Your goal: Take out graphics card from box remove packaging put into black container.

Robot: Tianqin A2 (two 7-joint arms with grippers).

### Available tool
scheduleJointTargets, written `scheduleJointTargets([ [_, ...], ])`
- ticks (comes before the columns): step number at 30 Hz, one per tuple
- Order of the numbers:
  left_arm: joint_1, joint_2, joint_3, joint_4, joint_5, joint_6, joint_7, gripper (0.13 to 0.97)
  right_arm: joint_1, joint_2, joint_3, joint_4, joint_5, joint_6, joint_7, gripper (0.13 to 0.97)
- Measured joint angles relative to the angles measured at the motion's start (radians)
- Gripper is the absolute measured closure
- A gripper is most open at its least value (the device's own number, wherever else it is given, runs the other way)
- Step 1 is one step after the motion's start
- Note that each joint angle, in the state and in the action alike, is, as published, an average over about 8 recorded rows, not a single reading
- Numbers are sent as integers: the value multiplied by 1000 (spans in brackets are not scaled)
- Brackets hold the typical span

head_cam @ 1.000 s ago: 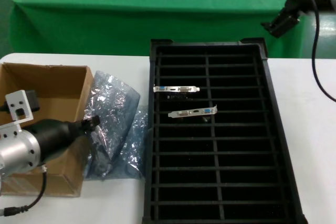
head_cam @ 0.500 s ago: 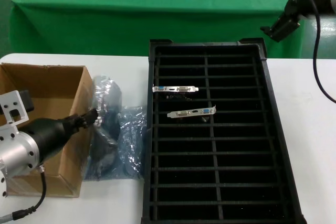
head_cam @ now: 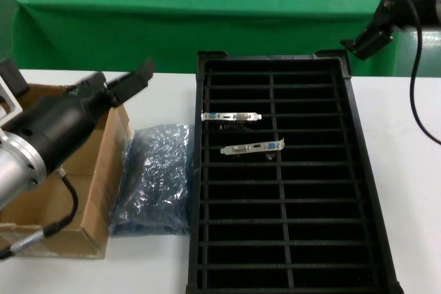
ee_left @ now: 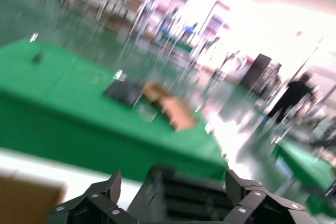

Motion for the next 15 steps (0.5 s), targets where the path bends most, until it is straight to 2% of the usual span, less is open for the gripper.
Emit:
scheduleJointTargets([
  [8, 18, 43, -73, -86, -220, -122, 227, 338, -17, 24, 27, 33, 6, -13, -8, 129],
  [11, 23, 51, -82, -98, -265, -143, 278, 280, -30, 33, 35, 55, 10, -13, -7, 129],
  [15, 31, 56, -82, -96, -282, -155, 313, 231, -66, 38, 47, 92, 20, 0, -2, 129],
])
